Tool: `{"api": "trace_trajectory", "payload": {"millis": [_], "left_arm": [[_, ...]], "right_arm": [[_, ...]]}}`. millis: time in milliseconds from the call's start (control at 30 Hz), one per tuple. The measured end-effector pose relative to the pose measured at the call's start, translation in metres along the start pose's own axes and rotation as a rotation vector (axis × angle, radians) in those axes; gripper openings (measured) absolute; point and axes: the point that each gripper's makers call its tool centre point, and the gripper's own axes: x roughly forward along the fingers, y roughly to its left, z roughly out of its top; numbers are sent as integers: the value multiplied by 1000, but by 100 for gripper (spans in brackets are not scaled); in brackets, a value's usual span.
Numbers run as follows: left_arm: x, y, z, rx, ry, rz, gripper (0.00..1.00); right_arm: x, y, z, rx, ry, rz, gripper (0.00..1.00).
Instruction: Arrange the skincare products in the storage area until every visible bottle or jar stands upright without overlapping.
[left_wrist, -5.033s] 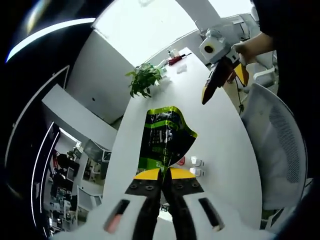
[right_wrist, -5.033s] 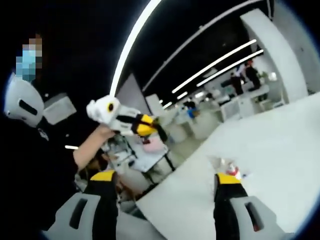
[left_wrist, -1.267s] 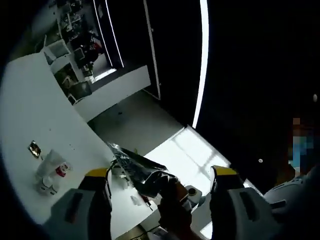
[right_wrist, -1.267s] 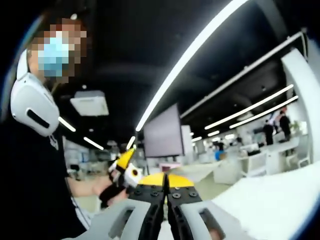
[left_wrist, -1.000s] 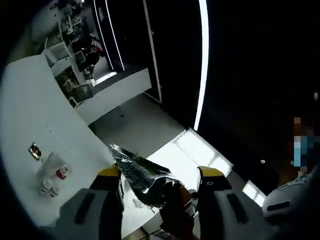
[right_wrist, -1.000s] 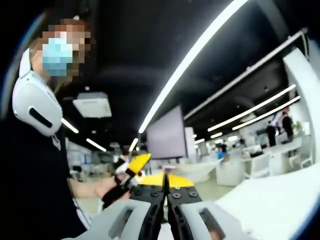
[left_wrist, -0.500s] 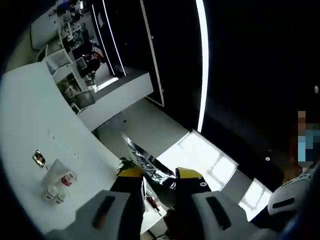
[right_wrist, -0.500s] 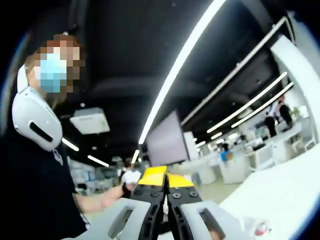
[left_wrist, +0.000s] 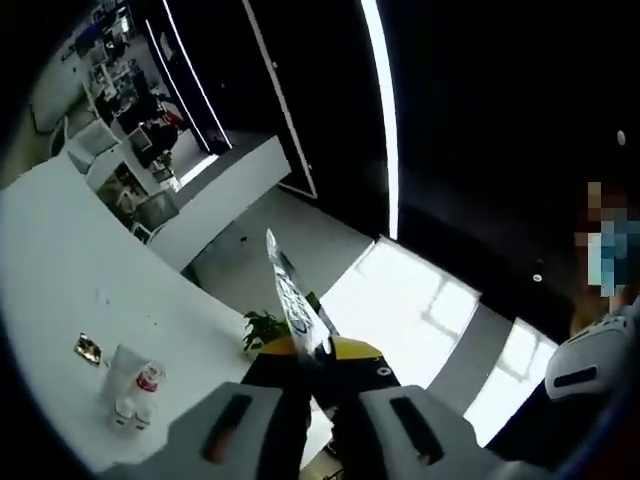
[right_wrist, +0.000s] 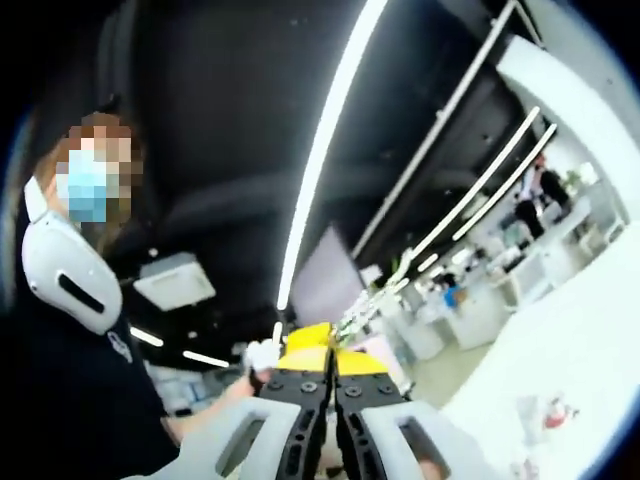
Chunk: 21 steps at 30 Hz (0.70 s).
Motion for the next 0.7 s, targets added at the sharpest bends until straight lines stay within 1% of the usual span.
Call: {"api": "trace_trajectory", "payload": {"millis": [33, 67, 100, 133, 167, 233, 267, 300, 333, 367, 400, 433, 467, 500, 533, 567, 633, 700], "left_arm": [[-1, 0, 1, 34, 21, -4, 0], [-1, 0, 3, 57, 29, -6, 0], [-1, -2, 5, 86, 52, -16, 0], [-2, -4, 5, 120, 74, -24, 0], [-1, -8, 5, 172, 115, -44, 0], [-2, -8, 5, 280, 193, -33, 0], [-2, -10, 5, 361, 246, -30, 0], [-2, -10, 4, 404, 281, -30, 0], [-2, -13, 5, 439, 319, -35, 0], [-3, -15, 4, 458, 354, -47, 0], [-4, -18, 4, 487, 396, -63, 0], [-5, -19, 3, 512, 435, -72, 0], [-8, -20, 1, 531, 486, -75, 0], [-10, -20, 0, 551, 519, -80, 0], [-10, -20, -1, 562, 540, -82, 0], [-11, -21, -1, 568, 566, -87, 0], [-13, -24, -4, 566, 615, -116, 0], [-14, -28, -7, 567, 653, -139, 0]], "right_arm": [[0, 0, -2, 13, 4, 0, 0], [0, 0, -4, 23, 8, 0, 0], [0, 1, -8, 10, 22, 5, 0], [-1, 1, -14, -30, 57, 11, 0], [-3, -1, -22, -71, 112, -1, 0], [-7, -6, -36, -112, 208, -20, 3], [-12, -11, -44, -148, 269, -35, 4], [-15, -12, -48, -163, 299, -32, 5], [-19, -11, -52, -158, 343, -16, 11], [-22, -8, -53, -148, 369, 3, 19], [-25, -3, -52, -139, 396, 38, 30], [-28, 0, -53, -130, 431, 54, 46], [-29, -1, -52, -136, 455, 51, 56], [-30, -2, -49, -159, 470, 50, 62], [-31, -4, -44, -192, 488, 56, 66], [-30, -4, -38, -204, 486, 59, 65], [-24, 3, -23, -221, 476, 113, 65], [-16, 9, -14, -236, 481, 156, 68]]}}
